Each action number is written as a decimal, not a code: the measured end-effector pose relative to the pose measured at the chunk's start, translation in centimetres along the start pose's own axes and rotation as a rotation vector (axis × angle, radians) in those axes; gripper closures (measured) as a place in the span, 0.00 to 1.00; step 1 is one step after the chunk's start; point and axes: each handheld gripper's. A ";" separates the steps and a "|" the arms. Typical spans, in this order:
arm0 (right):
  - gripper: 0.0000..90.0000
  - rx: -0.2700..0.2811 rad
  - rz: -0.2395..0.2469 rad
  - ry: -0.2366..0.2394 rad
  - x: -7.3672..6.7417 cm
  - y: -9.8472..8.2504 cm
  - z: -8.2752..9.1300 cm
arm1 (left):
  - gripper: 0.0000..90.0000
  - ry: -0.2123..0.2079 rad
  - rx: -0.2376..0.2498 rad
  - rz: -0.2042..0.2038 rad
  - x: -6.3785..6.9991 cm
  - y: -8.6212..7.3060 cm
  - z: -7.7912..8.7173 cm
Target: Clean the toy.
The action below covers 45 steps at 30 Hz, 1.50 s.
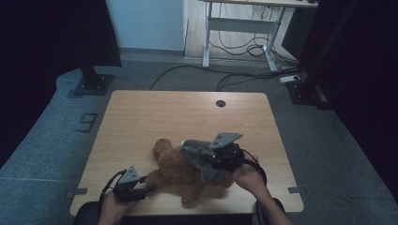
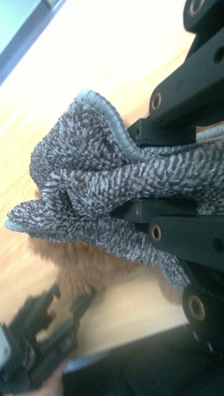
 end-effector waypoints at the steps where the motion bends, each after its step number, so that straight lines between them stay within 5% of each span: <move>1: 0.79 0.005 -0.009 -0.012 0.3 -0.2 0.4 | 0.59 0.001 0.000 0.000 0.0 0.0 0.0; 24: 0.79 0.040 -0.187 -0.274 5.6 -5.2 7.9 | 0.56 -0.007 -0.005 0.005 -0.1 -0.1 -0.2; 31: 0.79 -0.011 -0.260 -0.324 7.3 -8.5 7.0 | 0.56 -0.008 -0.005 0.008 -0.1 -0.1 -0.2; 45: 0.77 -0.062 -0.417 -0.309 9.8 -15.7 2.6 | 0.53 -0.002 -0.012 -0.003 0.0 -0.1 -0.3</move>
Point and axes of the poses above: each handheld gripper's, and its own axes: z roughly backward along the jaws, y roughly out of its top, x roughly to its right, and after that the axes turned 11 degrees about y, right-handed
